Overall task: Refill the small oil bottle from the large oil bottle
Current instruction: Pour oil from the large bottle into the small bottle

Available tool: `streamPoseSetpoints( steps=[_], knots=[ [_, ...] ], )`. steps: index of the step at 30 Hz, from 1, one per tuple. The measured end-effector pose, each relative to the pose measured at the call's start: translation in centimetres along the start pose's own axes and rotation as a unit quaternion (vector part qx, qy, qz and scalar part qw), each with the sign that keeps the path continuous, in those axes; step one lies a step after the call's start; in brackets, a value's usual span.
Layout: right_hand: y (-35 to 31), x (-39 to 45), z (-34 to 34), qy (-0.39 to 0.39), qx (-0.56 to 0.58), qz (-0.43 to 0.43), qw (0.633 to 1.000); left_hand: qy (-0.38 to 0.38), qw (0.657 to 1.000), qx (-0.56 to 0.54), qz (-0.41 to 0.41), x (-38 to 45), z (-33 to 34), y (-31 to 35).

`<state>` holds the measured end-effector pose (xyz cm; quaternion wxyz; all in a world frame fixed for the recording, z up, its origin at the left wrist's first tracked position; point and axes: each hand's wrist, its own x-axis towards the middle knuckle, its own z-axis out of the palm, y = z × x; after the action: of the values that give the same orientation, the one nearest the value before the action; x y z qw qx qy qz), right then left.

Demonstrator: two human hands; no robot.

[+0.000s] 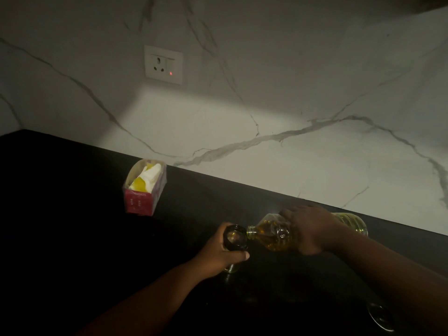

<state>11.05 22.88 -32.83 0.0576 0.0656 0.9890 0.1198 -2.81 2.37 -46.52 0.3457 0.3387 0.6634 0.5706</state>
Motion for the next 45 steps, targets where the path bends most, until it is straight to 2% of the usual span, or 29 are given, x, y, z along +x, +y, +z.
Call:
streamPoseSetpoints(
  steps=[45],
  knots=[
    [-0.15, 0.16, -0.51, -0.002, -0.009, -0.002, 1.0, -0.005, 1.0, 0.001, 0.009, 0.11, 0.09, -0.24]
  ],
)
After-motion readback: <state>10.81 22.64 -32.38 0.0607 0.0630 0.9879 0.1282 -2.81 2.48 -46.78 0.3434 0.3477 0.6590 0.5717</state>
